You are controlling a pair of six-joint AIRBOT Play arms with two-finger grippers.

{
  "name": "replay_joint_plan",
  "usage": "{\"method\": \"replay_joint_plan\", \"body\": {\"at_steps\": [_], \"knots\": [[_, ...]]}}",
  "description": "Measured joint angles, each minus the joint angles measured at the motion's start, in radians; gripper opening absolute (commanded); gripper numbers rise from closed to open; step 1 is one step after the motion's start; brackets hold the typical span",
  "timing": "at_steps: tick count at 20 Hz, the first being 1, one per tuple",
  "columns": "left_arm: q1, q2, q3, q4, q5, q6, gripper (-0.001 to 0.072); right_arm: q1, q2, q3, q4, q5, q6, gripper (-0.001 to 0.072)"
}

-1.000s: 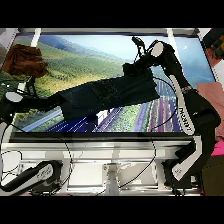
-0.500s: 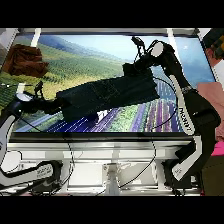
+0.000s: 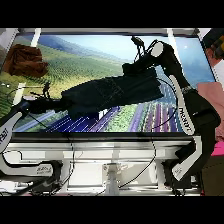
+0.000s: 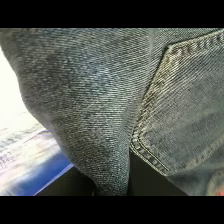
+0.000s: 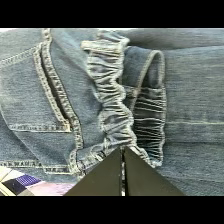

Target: Fold the clothes and pants, and hang the long-sleeved shirts on hangers.

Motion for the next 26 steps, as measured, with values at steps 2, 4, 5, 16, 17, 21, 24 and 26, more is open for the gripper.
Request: {"method": "replay_joint_plan", "body": {"at_steps": [2, 4, 5, 16, 17, 21, 24, 26], "knots": [[0.002, 0.019, 0.024, -0.017, -0.048, 0.013, 0.0051, 0.016, 0.000, -0.016, 0.000, -0.019, 0.000, 0.0021], [0.005, 0.058, 0.057, -0.028, -0.107, 0.023, 0.0051, 0.038, -0.002, -0.043, -0.003, -0.052, 0.000, 0.0020], [0.005, 0.088, 0.078, -0.032, -0.143, 0.026, 0.0050, 0.051, -0.002, -0.063, -0.007, -0.076, 0.001, 0.0020], [0.006, 0.515, 0.210, -0.064, -0.253, -0.027, 0.0050, 0.254, -0.103, -0.173, 0.002, -0.292, 0.185, 0.0019], [0.005, 0.529, 0.212, -0.067, -0.238, -0.027, 0.0051, 0.291, -0.115, -0.174, 0.012, -0.308, 0.192, 0.0019], [-0.019, 0.526, 0.215, -0.068, -0.205, -0.028, 0.0051, 0.451, -0.143, -0.175, 0.043, -0.389, 0.206, 0.0019], [-0.053, 0.488, 0.216, -0.065, -0.197, -0.028, 0.0051, 0.535, -0.150, -0.175, 0.028, -0.417, 0.200, 0.0019], [-0.074, 0.455, 0.216, -0.059, -0.190, -0.029, 0.0051, 0.554, -0.150, -0.175, -0.018, -0.406, 0.195, 0.0019]]}}
